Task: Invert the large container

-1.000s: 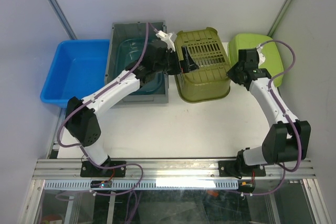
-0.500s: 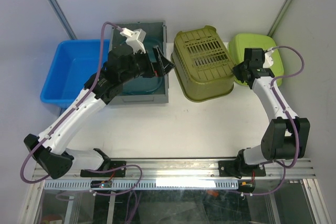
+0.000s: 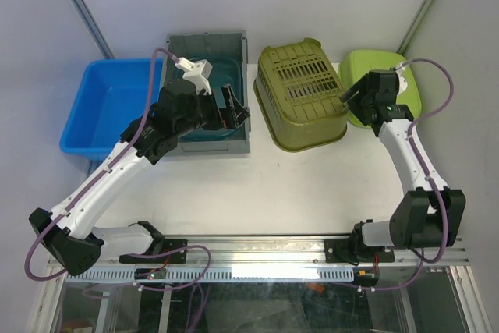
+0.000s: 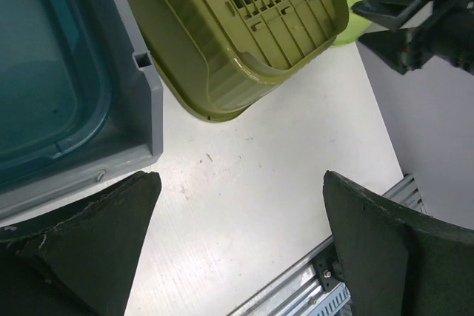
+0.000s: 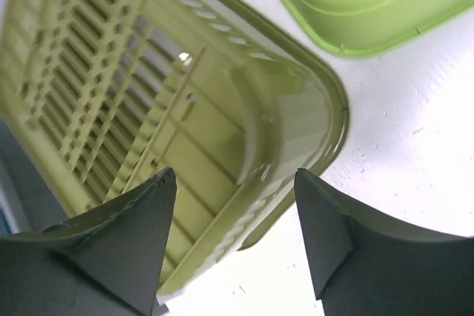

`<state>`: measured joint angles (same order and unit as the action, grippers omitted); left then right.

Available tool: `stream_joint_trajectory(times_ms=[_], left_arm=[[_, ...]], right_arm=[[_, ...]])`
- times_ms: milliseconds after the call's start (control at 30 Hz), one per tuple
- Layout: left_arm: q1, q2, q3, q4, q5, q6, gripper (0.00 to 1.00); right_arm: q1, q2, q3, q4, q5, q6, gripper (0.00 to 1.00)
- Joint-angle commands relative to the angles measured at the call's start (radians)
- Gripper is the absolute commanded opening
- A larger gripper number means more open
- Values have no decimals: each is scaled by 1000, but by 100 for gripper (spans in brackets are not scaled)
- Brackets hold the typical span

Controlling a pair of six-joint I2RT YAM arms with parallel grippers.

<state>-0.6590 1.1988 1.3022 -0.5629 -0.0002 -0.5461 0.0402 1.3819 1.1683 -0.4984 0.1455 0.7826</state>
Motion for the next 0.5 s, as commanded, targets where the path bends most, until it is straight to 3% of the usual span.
stream_joint_trajectory(times_ms=[0, 100, 200, 300, 467], left_arm=[[8, -41, 14, -25, -49, 8, 99], [37, -54, 23, -84, -84, 30, 99], [119, -71, 9, -131, -47, 38, 99], [183, -108, -18, -144, -29, 36, 99], [199, -161, -53, -149, -34, 21, 99]], right_arm=[[2, -170, 32, 138, -129, -307, 68], [50, -204, 52, 184, -392, -545, 65], [150, -161, 142, 92, -542, -758, 64], [251, -101, 191, 38, -535, -896, 63], [394, 23, 256, -26, -429, -1008, 62]])
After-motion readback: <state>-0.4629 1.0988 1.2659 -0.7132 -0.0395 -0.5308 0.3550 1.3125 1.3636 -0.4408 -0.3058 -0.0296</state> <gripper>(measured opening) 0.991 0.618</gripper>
